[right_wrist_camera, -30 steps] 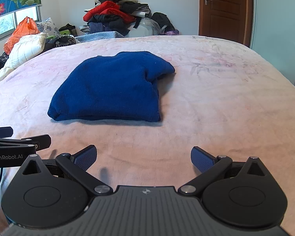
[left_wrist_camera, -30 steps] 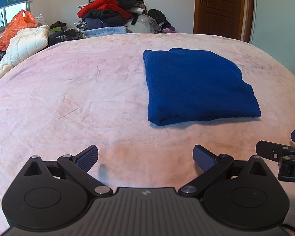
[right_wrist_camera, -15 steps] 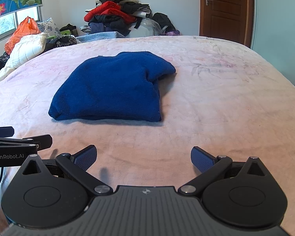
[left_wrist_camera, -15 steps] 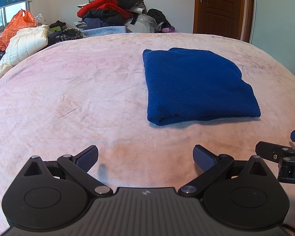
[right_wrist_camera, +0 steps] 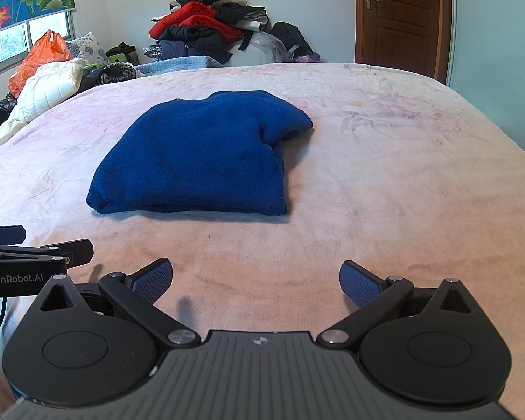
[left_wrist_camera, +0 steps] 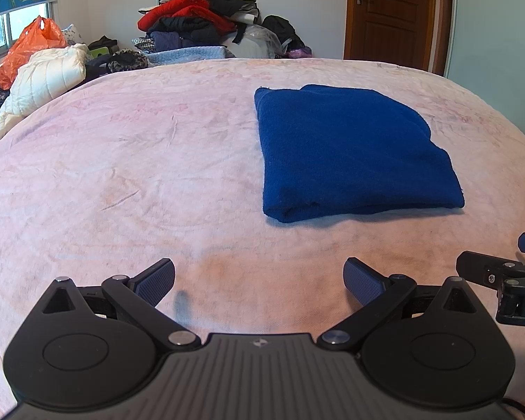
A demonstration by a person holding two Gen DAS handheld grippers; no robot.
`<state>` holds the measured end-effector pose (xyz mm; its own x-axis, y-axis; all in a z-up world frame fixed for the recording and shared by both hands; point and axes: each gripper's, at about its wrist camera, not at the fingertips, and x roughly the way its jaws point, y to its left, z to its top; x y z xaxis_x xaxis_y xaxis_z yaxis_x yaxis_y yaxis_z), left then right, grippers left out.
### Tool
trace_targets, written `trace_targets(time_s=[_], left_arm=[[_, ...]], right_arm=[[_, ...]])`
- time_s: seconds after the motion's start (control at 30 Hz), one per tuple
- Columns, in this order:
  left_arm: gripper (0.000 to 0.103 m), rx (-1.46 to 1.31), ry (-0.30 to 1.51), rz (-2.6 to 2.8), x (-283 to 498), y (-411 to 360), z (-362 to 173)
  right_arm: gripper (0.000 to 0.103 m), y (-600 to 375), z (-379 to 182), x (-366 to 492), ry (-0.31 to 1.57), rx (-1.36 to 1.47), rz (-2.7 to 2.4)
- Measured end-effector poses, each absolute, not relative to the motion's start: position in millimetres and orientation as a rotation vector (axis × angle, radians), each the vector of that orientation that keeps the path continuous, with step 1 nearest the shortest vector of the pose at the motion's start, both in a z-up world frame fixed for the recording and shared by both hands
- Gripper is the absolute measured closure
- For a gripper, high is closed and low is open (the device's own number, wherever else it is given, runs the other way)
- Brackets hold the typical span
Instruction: Fold small clothes
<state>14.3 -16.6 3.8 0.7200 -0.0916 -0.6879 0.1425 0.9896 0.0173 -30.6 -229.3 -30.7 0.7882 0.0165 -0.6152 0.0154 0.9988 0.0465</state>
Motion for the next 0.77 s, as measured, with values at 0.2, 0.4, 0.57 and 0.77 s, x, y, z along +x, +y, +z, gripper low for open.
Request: trace_targets(time_s=[0.2,0.4,0.57,0.77], left_arm=[[0.000,0.064,0.753,-0.125,14.4,-16.0,4.5],[0.000,0.062,0.750,-0.124,13.2,-16.6,7.1],[0.000,0.071,0.728,-0.134,10.3,-17.5,8.7],[0.000,0.128,0.659,-0.084,12.5,-1.1,17.8]], right_arm=[[0.000,-229.7,-31.2,-30.9,0.656,0.049,-0.002],[0.000,-230.0,-29.4,-31.7,0.653,0.036,-0.004],[0.000,-231.1,-28.2,-32.4,0.652,0.036,-0.005],[0.000,-248.5,-25.7,-32.2,0.628,0.033,-0.043]])
